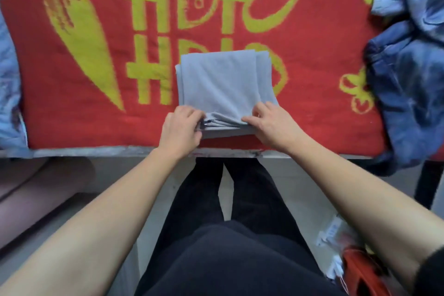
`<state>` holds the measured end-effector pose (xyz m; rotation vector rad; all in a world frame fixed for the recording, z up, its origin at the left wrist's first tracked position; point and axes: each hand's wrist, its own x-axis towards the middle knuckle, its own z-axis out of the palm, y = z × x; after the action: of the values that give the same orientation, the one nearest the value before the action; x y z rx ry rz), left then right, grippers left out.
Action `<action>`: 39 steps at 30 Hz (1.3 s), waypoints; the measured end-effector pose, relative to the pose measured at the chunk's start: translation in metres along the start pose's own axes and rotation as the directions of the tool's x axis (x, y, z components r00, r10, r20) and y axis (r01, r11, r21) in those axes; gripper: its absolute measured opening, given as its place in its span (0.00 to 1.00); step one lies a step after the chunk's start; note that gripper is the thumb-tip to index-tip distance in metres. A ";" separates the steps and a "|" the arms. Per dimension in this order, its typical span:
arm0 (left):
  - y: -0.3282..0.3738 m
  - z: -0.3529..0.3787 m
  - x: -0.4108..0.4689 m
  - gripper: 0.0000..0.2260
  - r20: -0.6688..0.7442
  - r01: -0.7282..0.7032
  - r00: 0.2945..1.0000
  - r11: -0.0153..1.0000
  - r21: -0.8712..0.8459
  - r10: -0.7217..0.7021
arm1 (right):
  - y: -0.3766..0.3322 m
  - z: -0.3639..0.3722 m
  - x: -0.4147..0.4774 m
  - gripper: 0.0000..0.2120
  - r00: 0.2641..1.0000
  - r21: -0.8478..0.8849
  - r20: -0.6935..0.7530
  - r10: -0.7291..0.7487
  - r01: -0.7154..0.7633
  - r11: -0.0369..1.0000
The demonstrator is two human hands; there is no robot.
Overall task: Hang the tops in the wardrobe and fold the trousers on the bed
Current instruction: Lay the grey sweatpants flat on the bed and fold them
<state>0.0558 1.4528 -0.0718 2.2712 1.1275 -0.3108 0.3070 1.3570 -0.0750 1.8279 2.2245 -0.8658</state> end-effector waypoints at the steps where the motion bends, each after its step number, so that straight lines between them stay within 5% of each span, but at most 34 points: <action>1: 0.001 0.010 -0.008 0.14 0.009 -0.037 0.999 0.998 0.058 0.037 | -0.005 0.013 -0.005 0.21 1.000 -0.021 -0.008 -0.018 0.018 1.000; 4: 0.003 0.032 -0.022 0.11 0.037 -0.066 0.997 0.981 0.182 0.060 | -0.014 0.037 -0.009 0.25 0.999 -0.038 0.032 0.013 -0.012 0.999; 7: 0.002 0.041 -0.027 0.15 0.268 -0.139 0.963 0.920 0.366 0.038 | -0.013 0.039 -0.007 0.32 0.955 -0.067 0.292 0.053 -0.035 0.997; 9: 0.003 0.035 -0.024 0.16 0.332 -0.198 0.941 0.892 0.406 0.058 | -0.011 0.027 0.001 0.28 0.918 -0.048 0.387 0.080 -0.066 0.997; 11: 0.006 0.018 -0.012 0.15 0.178 -0.097 0.983 0.966 0.239 0.054 | -0.011 0.008 0.016 0.19 0.924 0.047 0.340 0.178 -0.206 0.977; 13: 0.005 0.005 0.009 0.11 -0.022 0.003 1.000 1.000 -0.011 -0.003 | -0.006 -0.004 0.034 0.17 0.961 0.056 0.126 0.248 -0.256 0.965; 15: 0.000 -0.005 0.034 0.13 -0.149 -0.005 0.989 1.000 -0.005 0.004 | 0.003 -0.011 0.050 0.17 0.970 0.010 -0.060 0.236 -0.235 0.972; 18: -0.010 -0.009 0.058 0.29 0.112 0.007 0.993 0.971 0.240 -0.035 | 0.021 -0.015 0.067 0.32 0.982 -0.107 0.084 0.168 -0.158 0.982; 21: -0.014 -0.002 0.057 0.35 0.370 -0.051 0.923 0.923 0.381 -0.102 | 0.039 -0.012 0.067 0.38 0.937 -0.156 0.316 0.151 -0.106 0.982; 24: -0.008 -0.002 0.054 0.34 0.335 -0.016 0.936 0.939 0.345 -0.107 | 0.044 -0.018 0.069 0.37 0.952 -0.044 0.276 0.136 -0.129 0.991; 28: -0.011 -0.013 0.086 0.35 0.130 0.035 0.989 0.977 0.210 -0.064 | 0.049 -0.037 0.097 0.35 0.979 0.142 -0.014 0.204 -0.200 0.970; 30: -0.015 -0.021 0.119 0.36 0.151 0.068 0.985 0.988 0.139 -0.089 | 0.057 -0.045 0.120 0.38 0.965 0.175 0.041 0.259 -0.262 0.949; 34: -0.024 -0.036 0.176 0.37 0.428 0.143 0.888 0.986 0.089 -0.167 | 0.067 -0.053 0.154 0.40 0.910 0.133 0.342 0.235 -0.294 0.946; 36: -0.024 -0.044 0.182 0.37 0.510 0.182 0.840 0.982 0.058 -0.186 | 0.064 -0.057 0.157 0.41 0.897 0.092 0.378 0.227 -0.280 0.955; 39: -0.014 -0.048 0.171 0.38 0.459 0.096 0.874 0.982 0.162 -0.161 | 0.050 -0.068 0.148 0.44 0.910 -0.071 0.346 0.230 -0.219 0.973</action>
<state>0.1473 1.5996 -0.1140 2.0657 1.0179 -0.9642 0.3329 1.5235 -0.1021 1.7107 1.7619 -1.0125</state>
